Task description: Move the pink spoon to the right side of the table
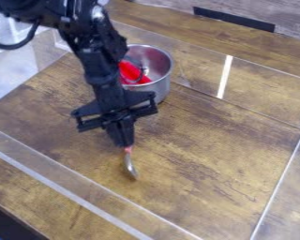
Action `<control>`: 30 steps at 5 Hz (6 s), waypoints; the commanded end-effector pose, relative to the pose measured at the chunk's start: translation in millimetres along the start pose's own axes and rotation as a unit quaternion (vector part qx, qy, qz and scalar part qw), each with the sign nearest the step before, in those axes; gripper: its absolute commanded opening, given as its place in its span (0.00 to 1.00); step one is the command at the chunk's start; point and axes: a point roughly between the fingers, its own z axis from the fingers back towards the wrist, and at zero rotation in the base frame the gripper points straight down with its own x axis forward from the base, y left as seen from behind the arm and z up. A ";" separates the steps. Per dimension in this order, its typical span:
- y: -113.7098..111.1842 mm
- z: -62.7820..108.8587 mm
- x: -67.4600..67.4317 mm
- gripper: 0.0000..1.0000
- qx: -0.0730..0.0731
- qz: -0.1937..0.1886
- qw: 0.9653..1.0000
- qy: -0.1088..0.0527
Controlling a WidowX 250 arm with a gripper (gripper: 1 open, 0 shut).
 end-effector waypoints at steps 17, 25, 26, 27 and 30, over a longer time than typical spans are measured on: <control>17.2 73.6 94.7 0.00 -0.073 0.020 0.997 -0.007; -59.4 71.5 68.5 0.00 -0.109 -0.078 0.990 0.030; -64.3 78.3 61.0 1.00 -0.107 -0.086 0.990 0.032; -76.2 83.0 51.0 0.00 -0.108 -0.066 0.992 0.025; -116.4 96.4 2.7 0.00 -0.122 -0.121 0.984 0.049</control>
